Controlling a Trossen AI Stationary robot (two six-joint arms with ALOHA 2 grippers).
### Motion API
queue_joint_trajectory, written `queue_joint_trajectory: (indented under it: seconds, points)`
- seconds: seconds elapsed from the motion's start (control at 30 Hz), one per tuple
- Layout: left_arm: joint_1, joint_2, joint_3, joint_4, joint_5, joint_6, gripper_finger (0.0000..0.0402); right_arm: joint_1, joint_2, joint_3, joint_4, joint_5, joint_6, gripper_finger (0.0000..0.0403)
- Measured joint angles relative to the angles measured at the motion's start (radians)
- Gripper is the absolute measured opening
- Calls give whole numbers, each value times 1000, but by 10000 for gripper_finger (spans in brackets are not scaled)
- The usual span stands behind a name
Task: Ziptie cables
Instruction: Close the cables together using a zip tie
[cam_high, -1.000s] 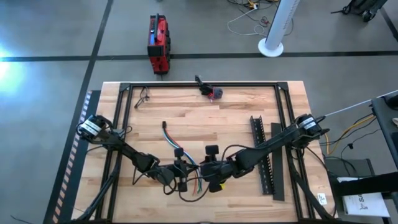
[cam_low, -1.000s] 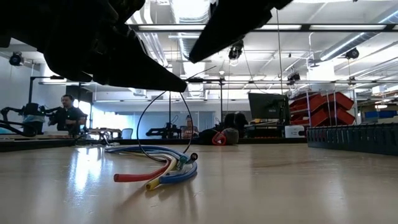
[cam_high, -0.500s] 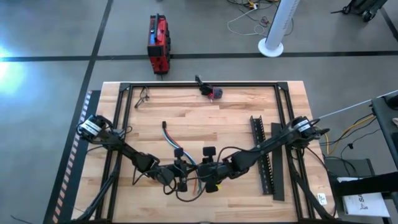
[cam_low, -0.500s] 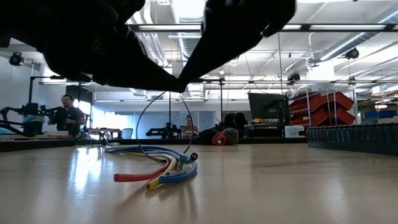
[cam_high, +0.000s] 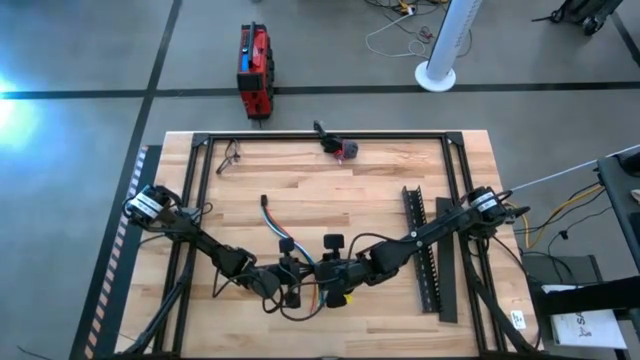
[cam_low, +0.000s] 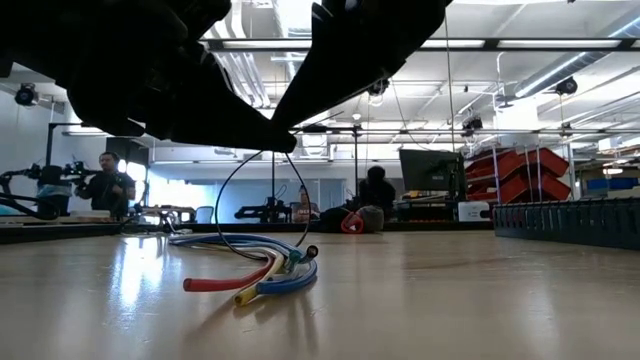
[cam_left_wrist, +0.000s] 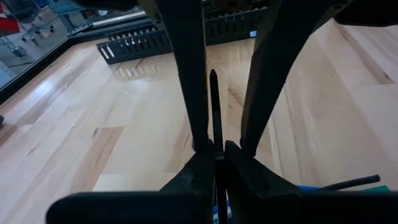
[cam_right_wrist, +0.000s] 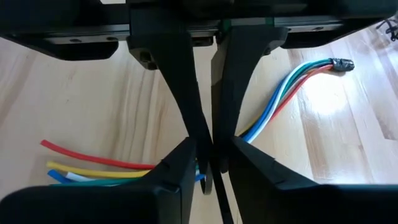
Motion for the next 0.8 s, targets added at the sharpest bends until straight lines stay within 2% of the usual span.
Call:
queue_joint_trajectory:
  seconds: [0.3,0.8]
  points:
    - [1,0,2,8,9,0,3,1,-7,38,-134,-17,-6,67]
    - [0,0,4,7,12,-1,3,-1,-7,39,-156,-42,-1,135]
